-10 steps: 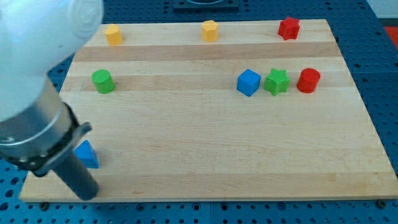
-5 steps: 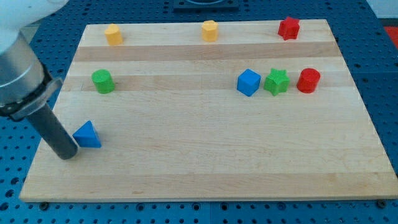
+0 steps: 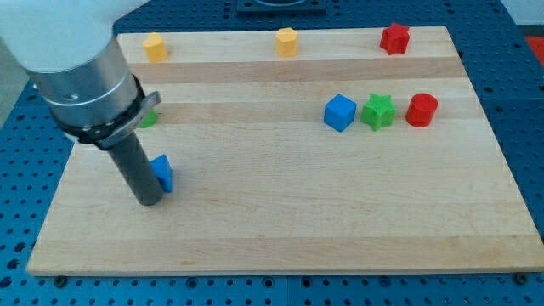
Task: Drag the triangle right to the green circle
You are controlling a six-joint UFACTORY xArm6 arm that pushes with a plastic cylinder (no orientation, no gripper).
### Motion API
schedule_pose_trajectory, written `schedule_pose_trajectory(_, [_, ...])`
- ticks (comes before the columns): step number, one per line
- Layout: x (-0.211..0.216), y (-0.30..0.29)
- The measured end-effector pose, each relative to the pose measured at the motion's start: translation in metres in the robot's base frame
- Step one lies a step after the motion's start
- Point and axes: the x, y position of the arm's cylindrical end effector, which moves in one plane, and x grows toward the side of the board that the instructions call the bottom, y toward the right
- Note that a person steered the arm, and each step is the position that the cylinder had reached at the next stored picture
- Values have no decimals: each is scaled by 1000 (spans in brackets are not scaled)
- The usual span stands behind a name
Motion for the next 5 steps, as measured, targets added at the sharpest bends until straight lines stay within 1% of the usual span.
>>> schedule_pose_trajectory(5, [-85, 0])
